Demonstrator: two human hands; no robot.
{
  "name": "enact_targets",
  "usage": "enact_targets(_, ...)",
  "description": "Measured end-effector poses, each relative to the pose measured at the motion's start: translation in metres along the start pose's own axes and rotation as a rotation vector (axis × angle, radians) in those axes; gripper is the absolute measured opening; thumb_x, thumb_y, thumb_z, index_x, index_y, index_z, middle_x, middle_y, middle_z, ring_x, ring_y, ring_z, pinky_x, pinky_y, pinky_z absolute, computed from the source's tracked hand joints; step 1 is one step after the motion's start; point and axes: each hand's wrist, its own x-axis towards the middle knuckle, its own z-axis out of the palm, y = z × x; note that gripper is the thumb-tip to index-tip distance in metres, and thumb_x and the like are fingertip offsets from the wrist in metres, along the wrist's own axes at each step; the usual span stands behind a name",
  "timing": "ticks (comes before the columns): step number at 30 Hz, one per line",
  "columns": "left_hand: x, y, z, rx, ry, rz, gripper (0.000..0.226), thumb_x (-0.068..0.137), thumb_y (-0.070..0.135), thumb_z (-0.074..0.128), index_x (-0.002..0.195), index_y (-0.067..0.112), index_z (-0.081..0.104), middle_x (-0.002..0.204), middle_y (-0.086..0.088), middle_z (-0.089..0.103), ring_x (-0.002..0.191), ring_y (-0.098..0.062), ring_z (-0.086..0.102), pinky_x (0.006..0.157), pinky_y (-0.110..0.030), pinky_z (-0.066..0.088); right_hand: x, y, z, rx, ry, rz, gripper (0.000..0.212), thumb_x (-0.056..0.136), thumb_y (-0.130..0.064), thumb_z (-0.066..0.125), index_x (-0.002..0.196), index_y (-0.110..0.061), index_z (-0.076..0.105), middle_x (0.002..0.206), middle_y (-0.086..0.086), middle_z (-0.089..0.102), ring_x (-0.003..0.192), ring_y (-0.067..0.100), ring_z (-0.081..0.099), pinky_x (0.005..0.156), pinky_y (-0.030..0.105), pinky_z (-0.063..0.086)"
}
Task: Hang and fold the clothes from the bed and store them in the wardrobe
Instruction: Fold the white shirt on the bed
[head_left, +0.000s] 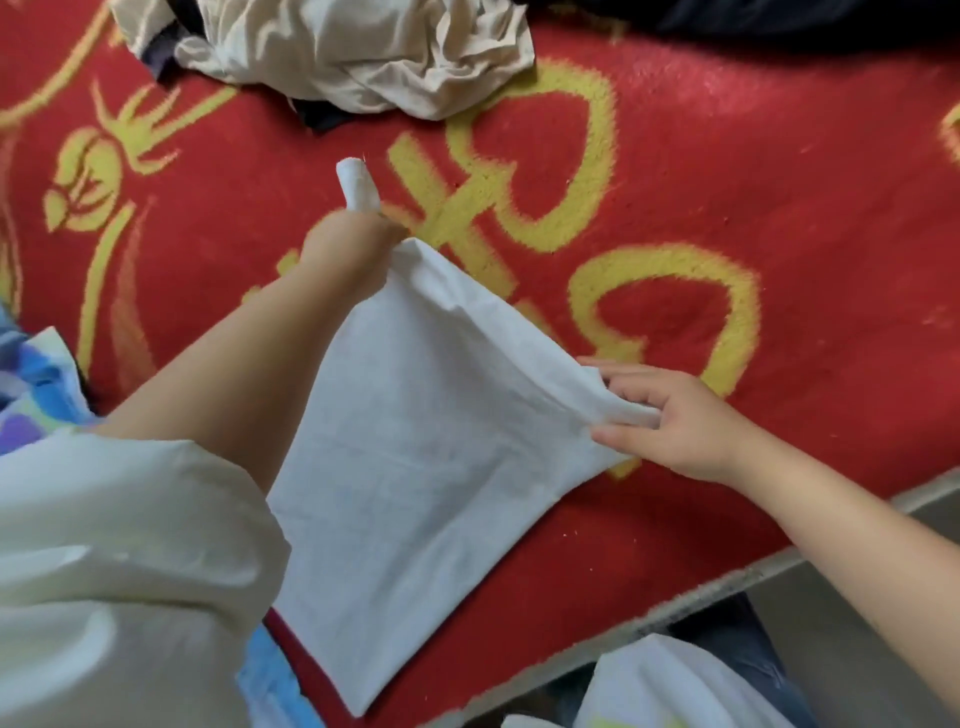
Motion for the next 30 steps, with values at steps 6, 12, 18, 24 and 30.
enact_targets(6, -0.085, -0.080, 0.031, 0.088, 0.177, 0.225, 0.033, 0.083, -0.008, 0.046, 0.110, 0.002, 0.062, 0.112, -0.016, 0.060, 0.090, -0.041, 0.057, 0.059, -0.034, 0.032, -0.013, -0.026, 0.102, -0.082, -0.353, -0.042, 0.041, 0.085, -0.001, 0.059, 0.059, -0.025, 0.040, 0.099, -0.024, 0.053, 0.122, -0.019, 0.031, 0.094, -0.005, 0.017)
enact_targets(12, -0.164, -0.165, 0.108, 0.097, 0.132, 0.199, 0.022, 0.085, -0.004, 0.048, 0.105, 0.000, 0.057, 0.115, -0.015, 0.055, 0.089, -0.041, 0.057, 0.057, -0.037, 0.036, -0.022, -0.008, 0.256, -0.418, -0.387, -0.372, 0.011, 0.088, -0.014, 0.048, 0.087, -0.015, 0.059, 0.120, -0.001, 0.061, 0.132, 0.008, 0.036, 0.114, 0.016, 0.009)
enact_targets(18, -0.204, -0.218, 0.186, 0.055, 0.042, 0.172, 0.031, 0.089, 0.000, 0.042, 0.120, 0.002, 0.048, 0.132, -0.009, 0.043, 0.099, -0.037, 0.053, 0.059, -0.035, 0.034, -0.029, 0.017, 0.359, -0.719, -0.319, -0.626, 0.022, 0.052, -0.004, 0.062, 0.073, -0.005, 0.065, 0.102, 0.011, 0.070, 0.091, 0.024, 0.068, 0.076, 0.035, 0.055)
enact_targets(24, -0.212, -0.250, 0.249, -0.068, 0.028, 0.217, 0.050, 0.085, -0.001, 0.047, 0.134, 0.002, 0.039, 0.150, -0.007, 0.024, 0.123, -0.035, 0.040, 0.100, -0.043, 0.028, -0.024, 0.050, 0.414, -0.788, -0.277, -0.685, 0.020, 0.068, -0.004, 0.046, 0.086, -0.012, 0.042, 0.104, 0.012, 0.070, 0.095, 0.027, 0.068, 0.077, 0.034, 0.055)
enact_targets(30, -0.250, -0.246, 0.292, -0.140, -0.100, -0.159, 0.077, 0.086, -0.001, 0.046, 0.147, 0.027, 0.009, 0.155, -0.005, -0.008, 0.140, -0.039, -0.002, 0.109, -0.057, 0.015, -0.031, 0.053, 0.412, -1.222, -0.606, -0.547, 0.058, 0.035, -0.025, 0.090, 0.088, -0.015, 0.070, 0.118, 0.017, 0.063, 0.106, 0.027, 0.063, 0.082, 0.036, 0.052)
